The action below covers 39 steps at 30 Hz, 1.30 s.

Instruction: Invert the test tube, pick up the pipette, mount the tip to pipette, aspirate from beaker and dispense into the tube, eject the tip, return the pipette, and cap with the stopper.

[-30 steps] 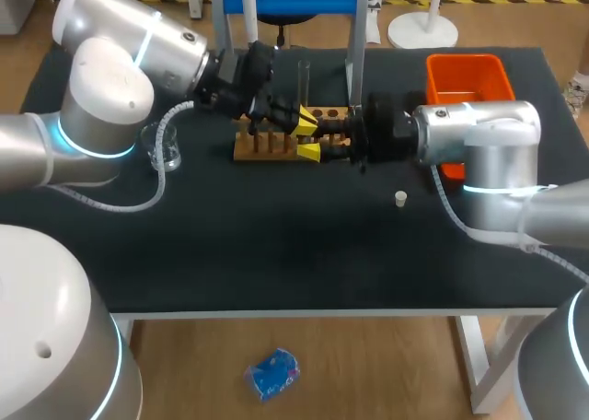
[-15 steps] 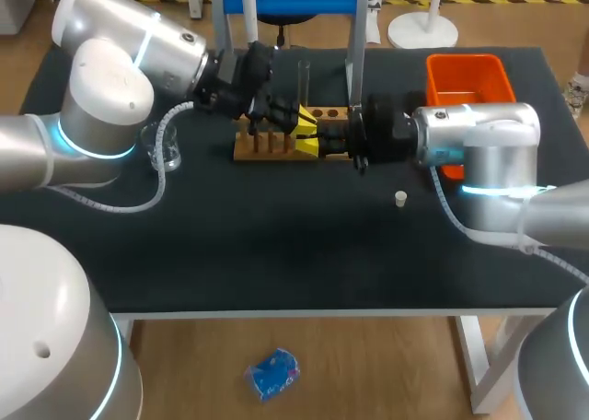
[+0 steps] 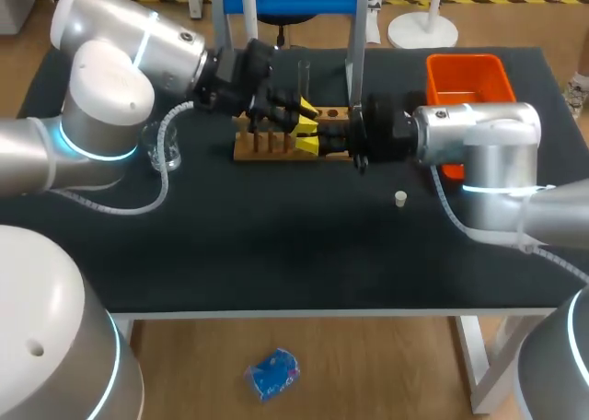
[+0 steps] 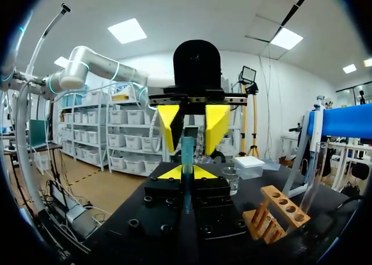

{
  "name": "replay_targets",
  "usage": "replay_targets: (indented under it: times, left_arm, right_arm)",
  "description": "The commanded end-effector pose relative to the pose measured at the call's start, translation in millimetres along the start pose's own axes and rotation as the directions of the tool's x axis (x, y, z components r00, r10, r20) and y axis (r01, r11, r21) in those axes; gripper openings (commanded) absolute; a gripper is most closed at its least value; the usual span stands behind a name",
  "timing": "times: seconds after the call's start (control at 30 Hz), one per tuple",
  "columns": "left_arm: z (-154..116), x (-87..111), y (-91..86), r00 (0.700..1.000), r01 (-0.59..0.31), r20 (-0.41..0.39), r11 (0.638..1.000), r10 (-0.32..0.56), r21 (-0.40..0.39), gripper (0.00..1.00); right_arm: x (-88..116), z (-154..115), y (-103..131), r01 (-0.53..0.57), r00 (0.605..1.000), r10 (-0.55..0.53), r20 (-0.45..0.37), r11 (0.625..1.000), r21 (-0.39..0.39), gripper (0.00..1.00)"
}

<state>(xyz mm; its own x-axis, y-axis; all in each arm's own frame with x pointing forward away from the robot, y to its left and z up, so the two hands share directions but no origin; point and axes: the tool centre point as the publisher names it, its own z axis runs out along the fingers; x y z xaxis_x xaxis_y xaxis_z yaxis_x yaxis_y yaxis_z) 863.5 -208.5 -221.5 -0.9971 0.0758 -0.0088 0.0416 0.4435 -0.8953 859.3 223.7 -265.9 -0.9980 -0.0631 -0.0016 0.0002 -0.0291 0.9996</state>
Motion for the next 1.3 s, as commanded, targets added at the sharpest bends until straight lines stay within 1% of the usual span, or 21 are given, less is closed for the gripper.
replay_targets:
  times: [0.03,0.07,0.1,0.23,0.43,0.6,1.03,1.3]
  left_arm:
    - [-9,4.5,1.8,0.999,-0.006,0.035,1.000,0.006,0.013,1.00]
    - [-12,3.1,0.9,0.999,-0.003,0.035,1.000,0.003,0.015,1.00]
    - [-16,0.8,0.6,0.999,0.002,0.051,1.000,-0.002,-0.003,1.00]
    - [-33,-6.5,-1.1,0.995,0.003,0.104,1.000,-0.002,-0.013,1.00]
    - [-33,-6.5,-1.1,0.995,0.003,0.104,1.000,-0.002,-0.013,1.00]
    - [-33,-6.5,-1.1,0.995,0.003,0.104,1.000,-0.002,-0.013,1.00]
    - [-33,-6.5,-1.1,0.995,0.003,0.104,1.000,-0.002,-0.013,1.00]
    - [-33,-6.5,-1.1,0.995,0.003,0.104,1.000,-0.002,-0.013,1.00]
  right_arm:
    - [0,-1,0,-0.002,1.000,0.002,0.001,1.000,0.004,0.00]
    - [1,-2,-1,-0.003,1.000,0.003,0.001,1.000,0.004,0.00]
    - [1,-2,-1,-0.003,1.000,0.003,0.001,1.000,0.005,0.00]
    - [6,-7,-5,-0.008,1.000,0.008,0.000,1.000,0.004,0.00]
    - [17,-15,-14,-0.016,1.000,0.016,-0.014,1.000,-0.008,0.00]
    - [25,-24,-21,-0.019,0.999,0.019,-0.028,1.000,0.001,0.00]
    - [43,-45,-20,-0.028,0.999,0.028,-0.021,0.999,0.022,0.00]
    - [54,-64,-22,-0.034,0.999,0.035,-0.012,0.999,0.041,0.00]
